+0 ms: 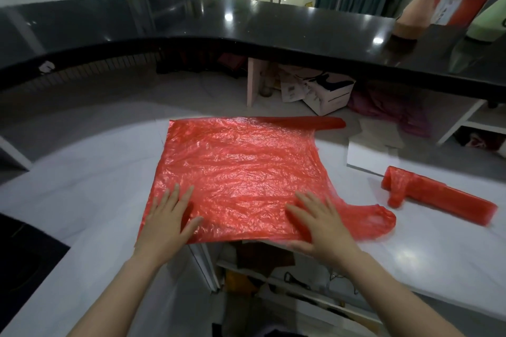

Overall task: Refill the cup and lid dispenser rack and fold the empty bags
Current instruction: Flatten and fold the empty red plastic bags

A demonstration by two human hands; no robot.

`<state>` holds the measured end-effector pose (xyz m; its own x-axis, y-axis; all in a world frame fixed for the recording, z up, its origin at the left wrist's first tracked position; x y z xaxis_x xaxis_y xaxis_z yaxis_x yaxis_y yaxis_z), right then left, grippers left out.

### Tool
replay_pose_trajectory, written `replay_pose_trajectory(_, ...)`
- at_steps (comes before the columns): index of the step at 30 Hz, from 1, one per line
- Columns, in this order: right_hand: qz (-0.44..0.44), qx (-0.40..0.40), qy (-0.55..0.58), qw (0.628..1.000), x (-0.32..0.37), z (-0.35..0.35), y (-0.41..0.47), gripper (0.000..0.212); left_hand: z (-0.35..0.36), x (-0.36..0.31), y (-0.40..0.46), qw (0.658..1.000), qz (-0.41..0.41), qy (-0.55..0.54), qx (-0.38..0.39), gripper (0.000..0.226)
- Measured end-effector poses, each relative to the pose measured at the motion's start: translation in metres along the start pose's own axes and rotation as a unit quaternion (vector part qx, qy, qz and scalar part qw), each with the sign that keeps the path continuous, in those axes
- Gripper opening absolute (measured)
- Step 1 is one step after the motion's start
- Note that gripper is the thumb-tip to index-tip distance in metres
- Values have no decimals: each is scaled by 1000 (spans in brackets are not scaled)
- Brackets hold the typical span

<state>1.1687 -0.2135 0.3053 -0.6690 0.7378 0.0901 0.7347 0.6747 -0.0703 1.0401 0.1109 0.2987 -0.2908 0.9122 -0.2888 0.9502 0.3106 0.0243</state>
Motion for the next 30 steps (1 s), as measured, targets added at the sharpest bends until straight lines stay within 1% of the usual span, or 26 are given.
replay_pose_trajectory(2, -11, -2, 19, 1000, 6, 6, 4, 87, -7, 0, -11, 1000, 23, -12, -6, 99)
replay_pose_trajectory(3, -7, -8, 34, 999, 7, 7, 4, 88, -7, 2, -16, 1000, 31, -2, 5, 104)
replay_pose_trajectory(5, -6, -8, 49, 999, 5, 8, 0, 92, -2, 7, -28, 998, 15, 38, 39, 110)
replay_pose_trajectory(7, -27, 1, 35, 999, -2, 8, -7, 93, 6, 7, -37, 995, -4, 80, 58, 106)
replay_pose_trajectory(9, -39, -7, 25, 999, -4, 8, -14, 87, 7, 2, -46, 994, 1, 94, 56, 97)
replay_pose_trajectory(12, -59, -58, 18, 996, -6, 5, -31, 82, 2, -17, -55, 995, 48, 86, 5, 105)
replay_pose_trajectory(13, -62, -80, 19, 995, -8, 4, -35, 81, 4, -18, -57, 995, 52, 82, -26, 102)
replay_pose_trajectory(15, -69, -119, 29, 990, -13, 6, -44, 77, 2, -22, -64, 997, 21, 32, -62, 94)
replay_pose_trajectory(16, -69, -135, 39, 988, -16, 7, -48, 73, 3, -24, -70, 997, 3, 11, -78, 90)
replay_pose_trajectory(18, -74, -160, 61, 982, -21, 10, -57, 60, 10, -27, -83, 993, -17, 2, -120, 83)
replay_pose_trajectory(21, -72, -199, 96, 973, -29, 11, -65, 43, 22, -30, -102, 985, -2, 5, -174, 74)
replay_pose_trajectory(23, -71, -223, 109, 966, -34, 5, -66, 31, 24, -32, -113, 980, -9, -11, -196, 66)
replay_pose_trajectory(25, -77, -238, 102, 963, -39, -4, -66, 27, 21, -35, -123, 976, -23, -24, -214, 59)
replay_pose_trajectory(28, -76, -227, 88, 967, -51, -19, -66, 18, 13, -40, -129, 962, -52, -59, -263, 47)
replay_pose_trajectory(30, -55, -206, 82, 974, -60, -30, -64, 9, 6, -45, -126, 943, -100, -139, -286, 35)
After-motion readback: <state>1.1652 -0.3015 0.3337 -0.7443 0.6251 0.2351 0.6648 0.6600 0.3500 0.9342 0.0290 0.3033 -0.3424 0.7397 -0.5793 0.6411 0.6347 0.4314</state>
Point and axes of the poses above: each hand's wrist, its own y-axis towards the middle knuckle, its own z-axis out of the palm, x = y × z, the point moved 1 cm from there along y, towards the middle knuckle, and after that the axes turned 4 degrees about -x, right-handed, at the moved point
